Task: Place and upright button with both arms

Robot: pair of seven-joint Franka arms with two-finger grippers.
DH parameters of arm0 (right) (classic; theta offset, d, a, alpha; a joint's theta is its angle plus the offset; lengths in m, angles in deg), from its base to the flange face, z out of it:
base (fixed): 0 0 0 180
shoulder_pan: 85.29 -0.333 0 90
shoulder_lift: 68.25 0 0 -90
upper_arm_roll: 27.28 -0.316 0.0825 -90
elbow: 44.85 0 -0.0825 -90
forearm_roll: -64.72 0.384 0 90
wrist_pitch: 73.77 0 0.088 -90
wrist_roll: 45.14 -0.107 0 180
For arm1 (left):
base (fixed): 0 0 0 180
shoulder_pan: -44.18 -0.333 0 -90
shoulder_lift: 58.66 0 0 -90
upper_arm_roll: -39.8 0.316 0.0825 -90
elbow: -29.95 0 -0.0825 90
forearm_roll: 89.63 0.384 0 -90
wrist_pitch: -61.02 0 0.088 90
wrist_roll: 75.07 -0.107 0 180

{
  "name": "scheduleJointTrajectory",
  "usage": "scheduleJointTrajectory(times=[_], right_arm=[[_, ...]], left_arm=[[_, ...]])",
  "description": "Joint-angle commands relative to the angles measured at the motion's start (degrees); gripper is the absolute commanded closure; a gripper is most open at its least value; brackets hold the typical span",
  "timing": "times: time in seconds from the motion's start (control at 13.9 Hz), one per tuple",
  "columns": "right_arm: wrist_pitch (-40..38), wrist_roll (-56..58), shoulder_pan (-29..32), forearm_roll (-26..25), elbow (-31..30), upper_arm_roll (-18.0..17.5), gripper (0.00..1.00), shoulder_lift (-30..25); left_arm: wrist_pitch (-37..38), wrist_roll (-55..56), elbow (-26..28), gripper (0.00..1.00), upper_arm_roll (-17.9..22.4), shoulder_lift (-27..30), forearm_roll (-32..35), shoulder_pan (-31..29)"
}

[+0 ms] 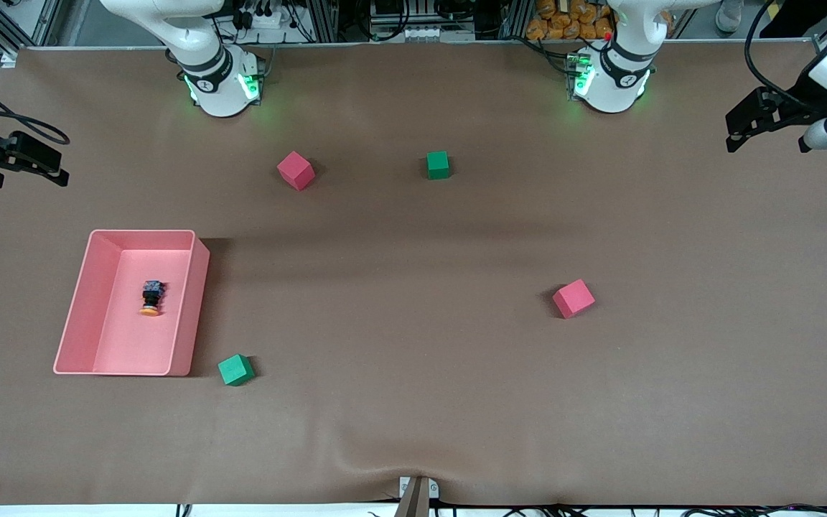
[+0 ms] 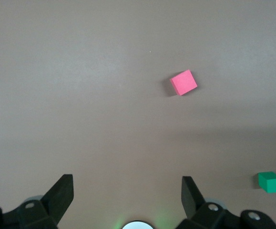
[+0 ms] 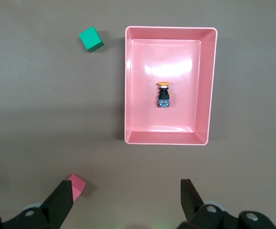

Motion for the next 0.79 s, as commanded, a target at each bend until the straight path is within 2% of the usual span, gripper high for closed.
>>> scheduleJointTrajectory(times=[0.0,0.72], right_arm=[[-0.8,0.4,0.2,-0.7,0.9,-0.1,0.0,0.4],[-0.8,0.4,0.3,-0.7,0.9,-0.1,0.0,0.4]], left_arm=[[1.1,-1.2,-1.3,0.0,0.0,-0.1,-1.1,-0.4],[2.1,-1.4,-1.7,0.0,0.7,-0.6,-4.4,-1.5]])
